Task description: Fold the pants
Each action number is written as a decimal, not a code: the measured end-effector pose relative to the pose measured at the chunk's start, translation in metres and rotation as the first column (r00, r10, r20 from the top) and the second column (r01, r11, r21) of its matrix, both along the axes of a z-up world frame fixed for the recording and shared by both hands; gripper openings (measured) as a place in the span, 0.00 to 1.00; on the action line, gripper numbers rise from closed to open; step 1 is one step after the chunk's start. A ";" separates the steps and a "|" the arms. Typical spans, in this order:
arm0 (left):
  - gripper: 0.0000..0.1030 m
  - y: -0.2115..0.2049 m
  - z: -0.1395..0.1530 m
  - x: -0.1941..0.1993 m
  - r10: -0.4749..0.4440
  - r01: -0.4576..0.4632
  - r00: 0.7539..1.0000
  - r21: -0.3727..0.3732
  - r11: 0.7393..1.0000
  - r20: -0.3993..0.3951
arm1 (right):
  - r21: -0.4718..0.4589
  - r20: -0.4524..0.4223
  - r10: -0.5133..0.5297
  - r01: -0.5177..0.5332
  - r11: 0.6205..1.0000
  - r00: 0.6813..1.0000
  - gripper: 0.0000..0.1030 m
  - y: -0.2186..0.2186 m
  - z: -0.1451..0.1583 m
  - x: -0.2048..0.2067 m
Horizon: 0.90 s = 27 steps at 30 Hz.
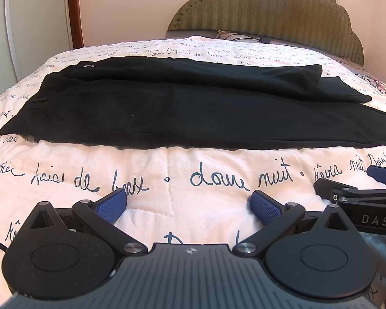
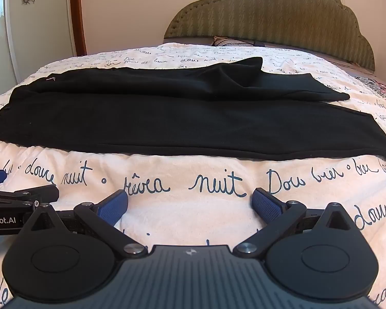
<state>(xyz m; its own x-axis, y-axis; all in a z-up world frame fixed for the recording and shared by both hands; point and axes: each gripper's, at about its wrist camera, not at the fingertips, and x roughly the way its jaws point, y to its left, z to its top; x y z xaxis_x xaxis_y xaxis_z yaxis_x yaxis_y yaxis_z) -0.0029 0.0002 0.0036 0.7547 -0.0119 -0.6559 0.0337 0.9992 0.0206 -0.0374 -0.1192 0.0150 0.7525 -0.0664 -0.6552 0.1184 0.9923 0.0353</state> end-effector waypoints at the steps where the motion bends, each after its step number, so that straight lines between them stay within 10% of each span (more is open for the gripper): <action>1: 1.00 0.000 0.000 0.000 0.000 0.000 1.000 -0.001 1.000 0.000 | 0.000 0.000 0.000 0.000 1.000 1.000 1.00 0.000 0.000 0.000; 27: 1.00 -0.003 -0.001 0.000 0.002 -0.002 1.000 0.000 1.000 0.004 | -0.002 0.001 0.000 0.000 1.000 1.000 1.00 0.000 0.000 0.000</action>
